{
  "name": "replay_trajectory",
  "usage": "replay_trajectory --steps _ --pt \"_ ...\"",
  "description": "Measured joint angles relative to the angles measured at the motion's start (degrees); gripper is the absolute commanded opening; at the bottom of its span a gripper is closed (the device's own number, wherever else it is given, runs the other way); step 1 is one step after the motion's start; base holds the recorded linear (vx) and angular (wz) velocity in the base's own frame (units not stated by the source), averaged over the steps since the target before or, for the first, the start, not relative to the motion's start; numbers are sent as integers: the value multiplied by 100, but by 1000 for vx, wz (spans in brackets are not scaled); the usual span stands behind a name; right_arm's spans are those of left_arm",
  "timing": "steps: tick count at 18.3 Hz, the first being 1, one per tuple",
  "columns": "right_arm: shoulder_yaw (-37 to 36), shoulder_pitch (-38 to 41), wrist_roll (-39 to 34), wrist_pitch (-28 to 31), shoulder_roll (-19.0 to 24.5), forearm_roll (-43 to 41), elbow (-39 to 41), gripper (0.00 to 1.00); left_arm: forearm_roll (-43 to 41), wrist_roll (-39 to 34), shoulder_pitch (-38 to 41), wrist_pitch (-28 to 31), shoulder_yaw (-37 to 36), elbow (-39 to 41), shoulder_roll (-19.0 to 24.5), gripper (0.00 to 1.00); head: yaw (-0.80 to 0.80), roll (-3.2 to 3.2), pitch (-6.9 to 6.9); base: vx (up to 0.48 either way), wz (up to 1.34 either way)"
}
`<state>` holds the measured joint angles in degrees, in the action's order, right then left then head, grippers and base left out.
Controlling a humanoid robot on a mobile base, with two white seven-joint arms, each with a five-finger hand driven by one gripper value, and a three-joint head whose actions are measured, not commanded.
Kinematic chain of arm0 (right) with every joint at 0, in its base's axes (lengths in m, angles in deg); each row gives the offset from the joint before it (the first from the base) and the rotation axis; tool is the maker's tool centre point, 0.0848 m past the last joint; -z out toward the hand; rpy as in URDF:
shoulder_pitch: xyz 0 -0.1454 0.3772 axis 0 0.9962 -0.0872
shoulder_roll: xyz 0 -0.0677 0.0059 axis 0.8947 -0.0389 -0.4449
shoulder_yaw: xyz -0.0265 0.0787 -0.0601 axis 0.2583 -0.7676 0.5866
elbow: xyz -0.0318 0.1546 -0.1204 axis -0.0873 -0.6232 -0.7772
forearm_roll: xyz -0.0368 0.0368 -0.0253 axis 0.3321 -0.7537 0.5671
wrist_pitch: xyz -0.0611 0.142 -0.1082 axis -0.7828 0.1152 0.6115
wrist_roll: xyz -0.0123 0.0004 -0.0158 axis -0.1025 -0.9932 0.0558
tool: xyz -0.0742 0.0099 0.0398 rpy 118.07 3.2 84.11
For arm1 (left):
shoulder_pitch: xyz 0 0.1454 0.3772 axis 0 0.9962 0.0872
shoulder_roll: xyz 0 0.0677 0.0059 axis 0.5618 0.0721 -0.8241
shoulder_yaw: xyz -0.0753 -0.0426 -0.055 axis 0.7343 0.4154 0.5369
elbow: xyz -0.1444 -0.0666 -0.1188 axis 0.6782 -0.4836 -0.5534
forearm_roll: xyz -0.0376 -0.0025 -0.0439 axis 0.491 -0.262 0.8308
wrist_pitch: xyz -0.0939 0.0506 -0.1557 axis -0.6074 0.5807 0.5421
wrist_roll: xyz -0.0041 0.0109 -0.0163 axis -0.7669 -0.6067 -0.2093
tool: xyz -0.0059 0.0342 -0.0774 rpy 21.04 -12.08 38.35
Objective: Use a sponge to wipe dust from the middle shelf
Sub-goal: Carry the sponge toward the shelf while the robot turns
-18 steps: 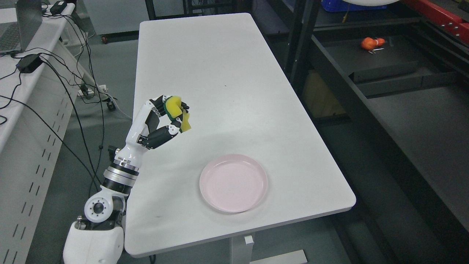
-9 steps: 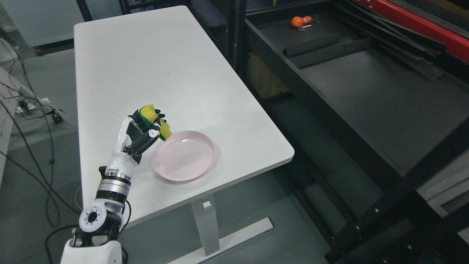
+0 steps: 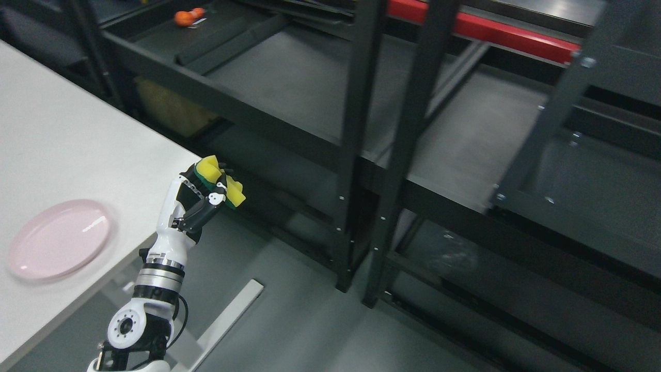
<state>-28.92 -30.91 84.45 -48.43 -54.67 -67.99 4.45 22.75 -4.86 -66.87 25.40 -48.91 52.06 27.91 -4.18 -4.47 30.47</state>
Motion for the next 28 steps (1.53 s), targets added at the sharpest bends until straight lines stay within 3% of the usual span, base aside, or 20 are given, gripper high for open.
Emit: replay_trajectory --steps 6,11,21,25,28 --pt "0 2 1 0 0 0 0 100 6 -611 102 -87 -68 171 -21 0 0 0 -3 -208 -1270" --pt "0 2 3 0 0 0 0 100 -40 -216 164 -720 -400 270 -33 0 0 0 -6 -123 -1004" --pt "0 -5 15 0 0 0 0 100 -519 -190 156 -936 -1258 350 -41 0 0 0 -6 31 -265" --pt "0 -5 23 0 0 0 0 100 -1109 46 -262 -1328 -1642 362 -43 0 0 0 -6 44 -44" --pt "0 1 16 0 0 0 0 100 -1932 190 -997 -1534 -2101 349 -45 0 0 0 -6 74 -6"
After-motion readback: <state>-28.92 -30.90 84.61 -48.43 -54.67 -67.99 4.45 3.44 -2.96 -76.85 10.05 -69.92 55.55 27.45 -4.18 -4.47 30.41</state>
